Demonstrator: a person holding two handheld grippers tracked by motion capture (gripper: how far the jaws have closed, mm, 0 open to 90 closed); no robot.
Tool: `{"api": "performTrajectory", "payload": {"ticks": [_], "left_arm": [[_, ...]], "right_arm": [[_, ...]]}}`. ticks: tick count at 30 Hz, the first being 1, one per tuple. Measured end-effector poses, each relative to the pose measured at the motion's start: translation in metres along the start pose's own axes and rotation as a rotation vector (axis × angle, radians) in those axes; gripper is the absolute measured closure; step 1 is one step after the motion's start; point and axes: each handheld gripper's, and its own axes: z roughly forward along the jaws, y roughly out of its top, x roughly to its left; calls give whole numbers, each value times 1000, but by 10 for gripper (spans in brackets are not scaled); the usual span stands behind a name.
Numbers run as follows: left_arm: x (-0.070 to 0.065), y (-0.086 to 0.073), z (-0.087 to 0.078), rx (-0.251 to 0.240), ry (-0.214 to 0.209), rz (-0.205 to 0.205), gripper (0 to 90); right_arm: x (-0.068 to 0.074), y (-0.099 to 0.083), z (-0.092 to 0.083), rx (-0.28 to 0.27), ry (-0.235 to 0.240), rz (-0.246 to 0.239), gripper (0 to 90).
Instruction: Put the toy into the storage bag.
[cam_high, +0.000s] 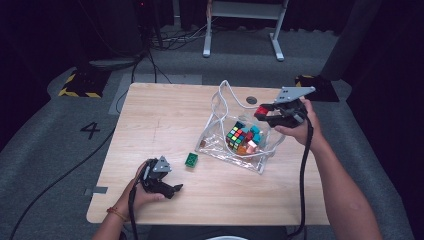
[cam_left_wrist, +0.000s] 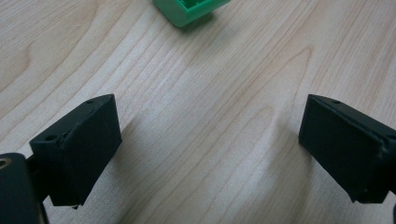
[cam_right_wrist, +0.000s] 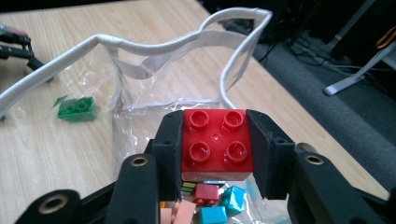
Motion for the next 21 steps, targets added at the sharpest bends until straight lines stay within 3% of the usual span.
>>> {"api": "performTrajectory", "payload": {"ticks": [10,12,18,21], "left_arm": [[0,0,0,2,0,-2,58],[0,0,0,2,0,-2,58],[0,0,0,2,0,-1,58],[0,0,0,2,0,-1,58]], "right_arm": [[6,21,36,160,75,-56,589],[5,25,43,198,82,-93,589],[6,26,63,306,112,-122,589],[6,24,69,364,131,-107,588]]}}
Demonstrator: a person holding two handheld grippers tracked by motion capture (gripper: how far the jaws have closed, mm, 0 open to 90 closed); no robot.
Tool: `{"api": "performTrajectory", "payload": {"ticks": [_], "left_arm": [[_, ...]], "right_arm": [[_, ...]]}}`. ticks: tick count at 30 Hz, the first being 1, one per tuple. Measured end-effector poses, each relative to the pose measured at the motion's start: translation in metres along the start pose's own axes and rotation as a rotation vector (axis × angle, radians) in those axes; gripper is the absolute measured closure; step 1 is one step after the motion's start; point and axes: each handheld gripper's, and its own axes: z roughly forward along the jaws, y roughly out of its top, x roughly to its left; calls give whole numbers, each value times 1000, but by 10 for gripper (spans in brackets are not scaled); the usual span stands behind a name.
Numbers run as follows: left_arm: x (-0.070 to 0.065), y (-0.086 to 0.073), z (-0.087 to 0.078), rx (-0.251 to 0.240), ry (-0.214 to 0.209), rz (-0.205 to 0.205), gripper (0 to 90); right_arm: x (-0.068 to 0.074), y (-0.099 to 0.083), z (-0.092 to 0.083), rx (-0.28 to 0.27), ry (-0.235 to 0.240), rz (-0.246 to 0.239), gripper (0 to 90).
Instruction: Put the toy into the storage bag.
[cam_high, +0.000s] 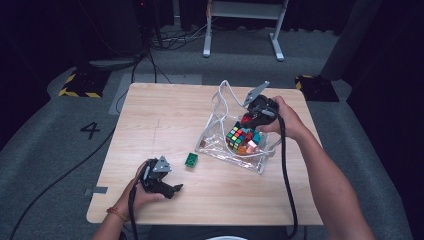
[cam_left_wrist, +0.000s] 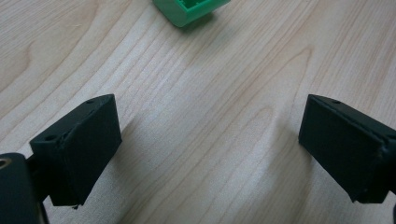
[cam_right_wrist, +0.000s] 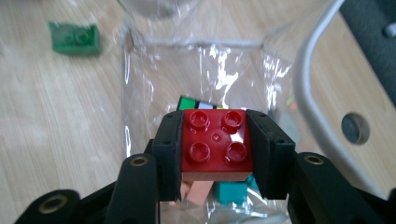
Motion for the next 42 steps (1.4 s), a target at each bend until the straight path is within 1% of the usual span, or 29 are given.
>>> {"api": "performTrajectory", "payload": {"ticks": [2,3,4,7,8,9,12,16,18,19,21,22,24,25,26,27,28,29,32,33,34,36,39,42], "left_arm": [[0,0,0,0,0,0,58],[0,0,0,0,0,0,58],[0,0,0,0,0,0,58],[0,0,0,0,0,-1,58],[0,0,0,0,0,0,58],[0,0,0,0,0,0,58],[0,0,0,0,0,0,58],[0,0,0,0,0,0,58],[0,0,0,0,0,-1,58],[0,0,0,0,0,0,58],[0,0,0,-1,0,0,58],[0,0,0,0,0,0,58],[0,0,0,-1,0,0,58],[0,0,0,-1,0,0,58],[0,0,0,-1,0,0,58],[0,0,0,-1,0,0,58],[0,0,0,1,1,3,58],[0,0,0,1,1,3,58],[0,0,0,1,1,3,58],[0,0,0,1,1,3,58],[0,0,0,2,1,3,58],[0,0,0,2,1,3,58],[0,0,0,2,1,3,58],[0,0,0,2,1,3,58]], "right_arm": [[-2,-2,3,39,10,-7,588],[-3,-3,3,60,12,-1,588],[-4,-4,3,71,11,-6,588],[-7,-11,3,116,32,-7,588],[-8,-15,2,132,39,2,588],[-10,-19,1,147,36,8,588],[-14,-28,-2,161,36,36,588],[-15,-37,-7,134,41,56,587],[-16,-41,-9,97,41,65,583],[-15,-42,-10,88,35,75,573],[-13,-45,-14,53,30,70,535],[-12,-46,-15,38,29,81,521],[-10,-52,-19,-18,22,100,488],[-8,-55,-22,-52,6,101,464],[-6,-58,-25,-69,-21,104,431],[-2,-63,-29,-102,-32,117,415],[0,-67,-32,-139,-34,116,403],[3,-71,-37,-160,-42,144,383],[9,-84,-47,-248,-59,166,357],[12,-88,-52,-266,-75,179,348],[13,-91,-55,-282,-80,192,339],[18,-100,-63,-333,-89,213,330],[27,-115,-74,-412,-121,225,312],[35,-128,-82,-451,-144,237,302]]}}
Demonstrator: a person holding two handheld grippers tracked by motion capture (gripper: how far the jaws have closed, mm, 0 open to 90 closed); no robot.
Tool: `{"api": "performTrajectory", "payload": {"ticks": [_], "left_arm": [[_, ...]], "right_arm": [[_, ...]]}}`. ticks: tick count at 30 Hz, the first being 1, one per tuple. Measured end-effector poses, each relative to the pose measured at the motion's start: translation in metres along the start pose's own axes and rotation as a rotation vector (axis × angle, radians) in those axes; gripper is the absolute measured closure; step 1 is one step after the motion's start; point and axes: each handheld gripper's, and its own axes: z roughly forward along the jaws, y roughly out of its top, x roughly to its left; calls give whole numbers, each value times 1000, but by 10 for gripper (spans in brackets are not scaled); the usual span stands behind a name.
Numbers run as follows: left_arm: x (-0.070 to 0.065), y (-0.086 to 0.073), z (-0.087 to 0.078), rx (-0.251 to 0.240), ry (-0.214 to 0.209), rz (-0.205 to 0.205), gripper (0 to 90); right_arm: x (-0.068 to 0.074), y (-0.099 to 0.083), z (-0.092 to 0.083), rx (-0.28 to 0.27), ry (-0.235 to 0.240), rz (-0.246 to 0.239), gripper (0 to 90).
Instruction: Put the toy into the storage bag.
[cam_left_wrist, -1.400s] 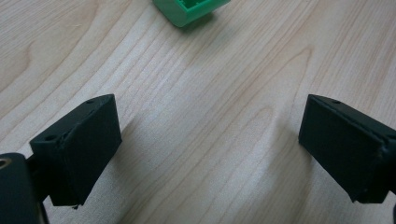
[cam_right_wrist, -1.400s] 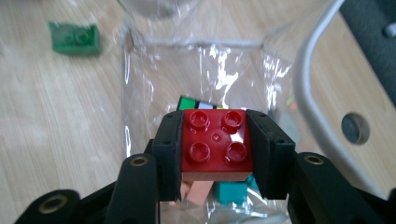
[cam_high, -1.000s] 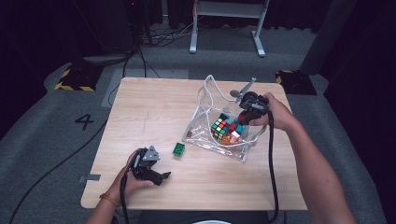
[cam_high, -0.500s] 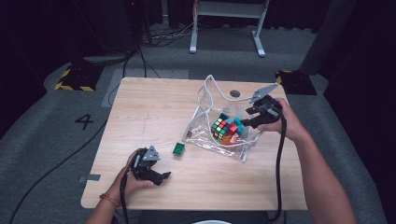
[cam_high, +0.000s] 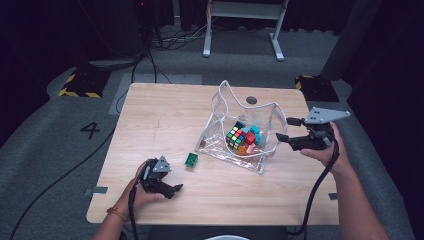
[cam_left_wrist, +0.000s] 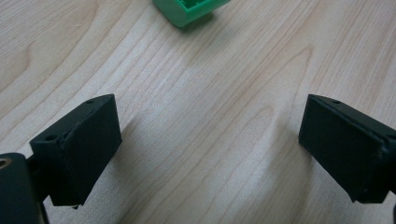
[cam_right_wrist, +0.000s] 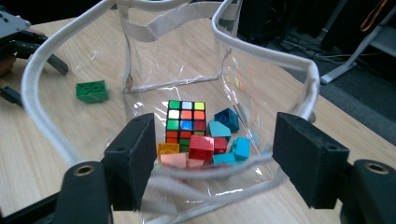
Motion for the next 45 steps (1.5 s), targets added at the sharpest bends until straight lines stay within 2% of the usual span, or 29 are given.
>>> {"api": "performTrajectory", "payload": {"ticks": [5,8,11,13,16,19,21,28,32,33,36,37,39,43,45], "left_arm": [[0,0,0,0,0,0,58],[0,0,0,0,1,0,58],[0,0,0,0,0,0,58],[0,0,0,0,0,0,58],[0,0,0,0,0,1,58],[0,0,0,0,1,1,58],[0,0,0,0,0,0,58],[0,0,0,0,1,1,58],[0,0,0,-1,5,6,58],[0,0,0,-1,5,7,59],[0,0,0,-1,6,7,59],[1,0,0,-2,7,9,59],[1,0,0,-1,2,8,59],[0,0,0,-2,1,7,59],[0,0,-1,-3,7,6,59]], "right_arm": [[11,-24,-16,-31,-22,-4,301],[18,-43,-17,-36,-2,3,300],[26,-63,-12,-28,19,25,314],[33,-76,-6,-41,56,37,322],[43,-85,2,-19,71,15,325],[55,-90,12,-10,107,4,333],[63,-93,21,-8,148,0,335],[93,-91,57,18,238,-38,335],[115,-81,91,52,308,-72,333],[122,-77,103,72,320,-95,329],[141,-68,128,107,353,-122,323],[146,-65,137,108,356,-159,323],[157,-57,153,108,364,-196,321],[166,-39,181,70,367,-177,314],[168,-33,192,60,339,-189,311]]}}
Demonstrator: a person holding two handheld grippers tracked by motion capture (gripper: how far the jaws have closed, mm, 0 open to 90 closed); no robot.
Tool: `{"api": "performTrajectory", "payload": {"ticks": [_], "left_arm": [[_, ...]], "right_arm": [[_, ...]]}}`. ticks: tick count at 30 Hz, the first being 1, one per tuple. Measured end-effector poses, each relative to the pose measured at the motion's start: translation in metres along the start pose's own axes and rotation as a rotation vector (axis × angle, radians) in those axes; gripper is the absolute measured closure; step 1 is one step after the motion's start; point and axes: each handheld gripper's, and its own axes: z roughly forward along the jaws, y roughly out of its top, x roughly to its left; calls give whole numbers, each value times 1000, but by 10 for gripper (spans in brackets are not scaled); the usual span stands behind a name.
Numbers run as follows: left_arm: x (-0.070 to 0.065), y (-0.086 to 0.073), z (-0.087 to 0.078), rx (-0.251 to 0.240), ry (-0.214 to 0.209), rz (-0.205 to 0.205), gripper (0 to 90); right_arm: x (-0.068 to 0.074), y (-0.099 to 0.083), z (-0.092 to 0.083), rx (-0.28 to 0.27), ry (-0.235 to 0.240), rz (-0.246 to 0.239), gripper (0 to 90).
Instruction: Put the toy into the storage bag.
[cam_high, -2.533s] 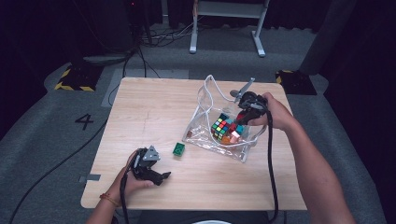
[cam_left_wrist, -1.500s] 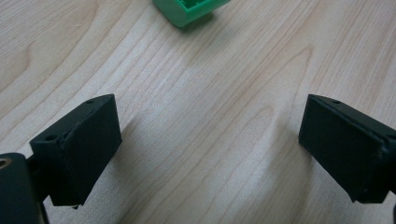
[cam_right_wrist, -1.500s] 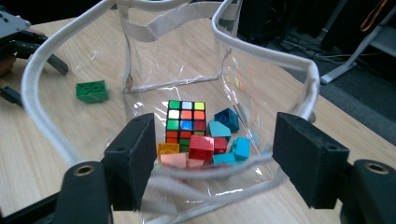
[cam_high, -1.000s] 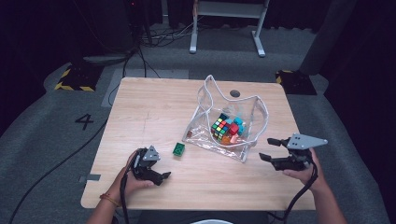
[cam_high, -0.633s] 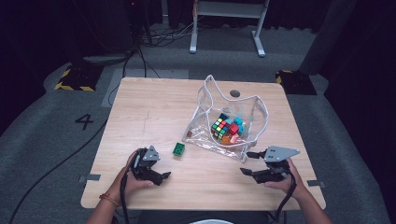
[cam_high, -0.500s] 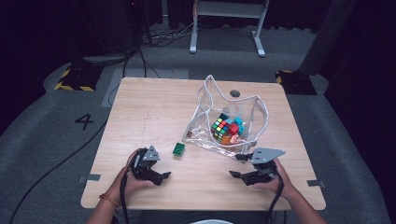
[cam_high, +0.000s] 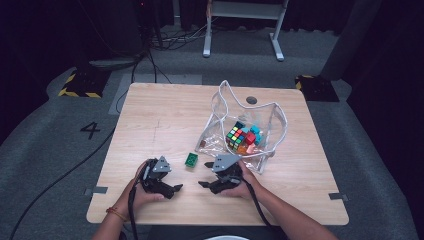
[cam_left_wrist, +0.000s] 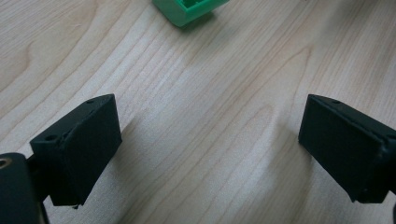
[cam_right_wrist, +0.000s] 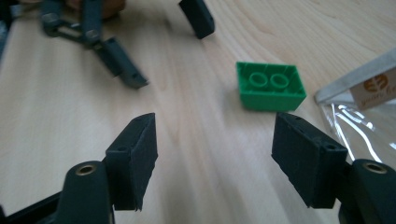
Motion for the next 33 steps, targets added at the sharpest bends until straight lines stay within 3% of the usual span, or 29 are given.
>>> {"api": "performTrajectory", "payload": {"ticks": [4,6,10,15,25,30,33], "left_arm": [[0,0,0,-1,-10,-9,59],[0,0,0,-1,-9,-7,59],[0,0,0,-1,-3,-6,59],[0,0,0,1,-10,-7,59],[0,0,0,6,-14,-8,59],[0,0,0,-1,-12,-10,59],[-1,0,0,-1,-11,-10,59]], "right_arm": [[-9,11,15,16,-55,14,302],[-13,13,20,17,-46,33,289],[-17,19,33,51,-60,16,272],[-22,23,48,70,-98,23,260],[-32,28,65,93,-95,39,261],[-35,26,68,77,-67,53,414],[-33,26,66,77,-44,51,428]]}}
